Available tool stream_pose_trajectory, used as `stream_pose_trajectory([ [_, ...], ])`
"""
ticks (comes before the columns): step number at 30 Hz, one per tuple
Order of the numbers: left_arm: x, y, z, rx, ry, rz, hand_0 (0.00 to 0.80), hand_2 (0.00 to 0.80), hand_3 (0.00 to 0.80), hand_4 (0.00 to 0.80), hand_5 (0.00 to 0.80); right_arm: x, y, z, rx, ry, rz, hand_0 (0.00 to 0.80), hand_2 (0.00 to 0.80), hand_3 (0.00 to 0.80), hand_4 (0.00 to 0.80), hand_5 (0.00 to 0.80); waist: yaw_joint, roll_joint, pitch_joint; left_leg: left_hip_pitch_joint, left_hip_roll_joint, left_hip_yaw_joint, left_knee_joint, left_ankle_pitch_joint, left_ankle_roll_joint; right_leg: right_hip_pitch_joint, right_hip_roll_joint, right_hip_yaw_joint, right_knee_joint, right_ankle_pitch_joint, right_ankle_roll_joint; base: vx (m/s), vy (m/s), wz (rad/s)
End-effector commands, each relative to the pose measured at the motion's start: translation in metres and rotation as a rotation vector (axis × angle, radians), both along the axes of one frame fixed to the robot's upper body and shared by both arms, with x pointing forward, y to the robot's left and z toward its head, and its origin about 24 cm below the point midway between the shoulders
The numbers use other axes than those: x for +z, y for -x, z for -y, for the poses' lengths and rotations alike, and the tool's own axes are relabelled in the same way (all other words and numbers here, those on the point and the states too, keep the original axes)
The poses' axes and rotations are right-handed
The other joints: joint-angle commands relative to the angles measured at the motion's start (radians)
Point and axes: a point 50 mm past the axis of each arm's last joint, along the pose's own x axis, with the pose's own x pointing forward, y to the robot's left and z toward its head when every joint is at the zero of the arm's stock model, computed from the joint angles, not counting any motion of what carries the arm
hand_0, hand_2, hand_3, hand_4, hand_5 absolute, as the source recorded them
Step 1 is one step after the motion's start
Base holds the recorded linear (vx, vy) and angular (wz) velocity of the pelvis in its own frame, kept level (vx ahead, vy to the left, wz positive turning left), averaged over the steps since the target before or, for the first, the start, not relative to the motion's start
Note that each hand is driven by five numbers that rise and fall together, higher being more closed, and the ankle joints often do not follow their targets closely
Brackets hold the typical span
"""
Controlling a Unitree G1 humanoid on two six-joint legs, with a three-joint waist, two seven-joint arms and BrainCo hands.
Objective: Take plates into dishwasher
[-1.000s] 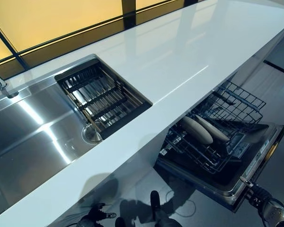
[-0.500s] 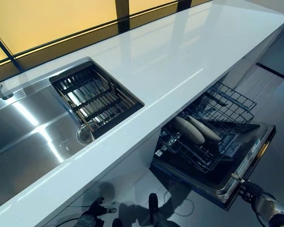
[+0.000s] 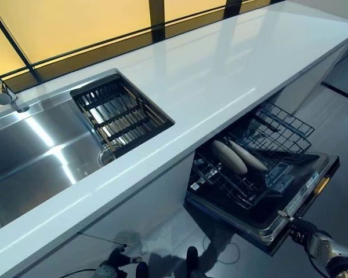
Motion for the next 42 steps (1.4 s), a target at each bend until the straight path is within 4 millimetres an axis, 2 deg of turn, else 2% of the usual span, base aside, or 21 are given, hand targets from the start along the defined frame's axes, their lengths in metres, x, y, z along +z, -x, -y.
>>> stream_pose_trajectory([
  [1, 0.015, -0.027, 0.007, -0.050, -0.004, 0.088, 0.000, 0.000, 0.000, 0.000, 0.000, 0.150, -0.130, -0.165, 0.524, -0.302, 0.673, 0.000, 0.000, 0.000, 0.000, 0.000, 0.120, 0.012, -0.014, -0.004, -0.113, 0.058, 0.034, 0.039, 0.044, 0.069, -0.114, 0.072, 0.111, -0.063, 0.056, 0.063, 0.027, -0.31],
  [8, 0.010, -0.017, 0.003, -0.039, -0.009, 0.062, 0.000, 0.000, 0.000, 0.000, 0.000, 0.164, -0.134, -0.170, 0.531, -0.308, 0.707, 0.000, 0.000, 0.000, 0.000, 0.000, 0.146, 0.008, -0.023, 0.011, -0.116, 0.040, 0.031, 0.038, 0.047, 0.090, -0.119, 0.056, 0.115, -0.069, 0.058, 0.066, 0.028, -0.37],
  [16, 0.004, -0.003, -0.004, -0.030, -0.021, 0.016, 0.000, 0.000, 0.000, 0.000, 0.000, 0.181, -0.135, -0.171, 0.533, -0.311, 0.760, 0.000, 0.000, 0.000, 0.000, 0.000, 0.172, -0.001, -0.036, 0.037, -0.116, 0.023, 0.025, 0.033, 0.050, 0.116, -0.126, 0.038, 0.120, -0.074, 0.062, 0.072, 0.023, 0.75],
  [20, 0.002, 0.001, -0.007, -0.033, -0.027, 0.003, 0.000, 0.000, 0.000, 0.000, 0.000, 0.191, -0.135, -0.178, 0.563, -0.298, 0.790, 0.000, 0.000, 0.000, 0.000, 0.000, 0.184, -0.009, -0.041, 0.045, -0.116, 0.017, 0.024, 0.029, 0.052, 0.125, -0.129, 0.033, 0.120, -0.075, 0.065, 0.056, -0.002, 0.94],
  [28, 0.001, 0.007, -0.013, -0.040, -0.033, -0.008, 0.000, 0.000, 0.000, 0.000, 0.000, 0.208, -0.137, -0.182, 0.594, -0.274, 0.820, 0.000, 0.000, 0.000, 0.000, 0.000, 0.206, -0.025, -0.047, 0.056, -0.112, 0.008, 0.027, 0.024, 0.053, 0.143, -0.131, 0.024, 0.117, -0.073, 0.072, 0.044, -0.013, 0.11],
  [38, -0.001, 0.015, -0.020, -0.041, -0.053, -0.034, 0.000, 0.000, 0.000, 0.000, 0.000, 0.208, -0.138, -0.177, 0.549, -0.283, 0.819, 0.000, 0.000, 0.000, 0.000, 0.000, 0.221, -0.042, -0.059, 0.070, -0.103, 0.002, 0.018, 0.022, 0.055, 0.159, -0.127, 0.015, 0.111, -0.071, 0.078, 0.034, -0.018, 0.02],
  [41, -0.001, 0.016, -0.022, -0.035, -0.056, -0.034, 0.000, 0.000, 0.000, 0.000, 0.000, 0.205, -0.138, -0.171, 0.523, -0.259, 0.809, 0.000, 0.000, 0.000, 0.000, 0.000, 0.219, -0.043, -0.058, 0.073, -0.101, 0.003, 0.017, 0.022, 0.056, 0.160, -0.126, 0.016, 0.112, -0.070, 0.078, 0.007, -0.005, 0.02],
  [42, -0.001, 0.017, -0.023, -0.027, -0.053, -0.033, 0.000, 0.000, 0.000, 0.000, 0.000, 0.202, -0.138, -0.164, 0.493, -0.200, 0.800, 0.000, 0.000, 0.000, 0.000, 0.000, 0.213, -0.043, -0.059, 0.074, -0.100, 0.006, 0.015, 0.023, 0.056, 0.160, -0.125, 0.019, 0.112, -0.069, 0.079, 0.000, 0.000, 0.00],
])
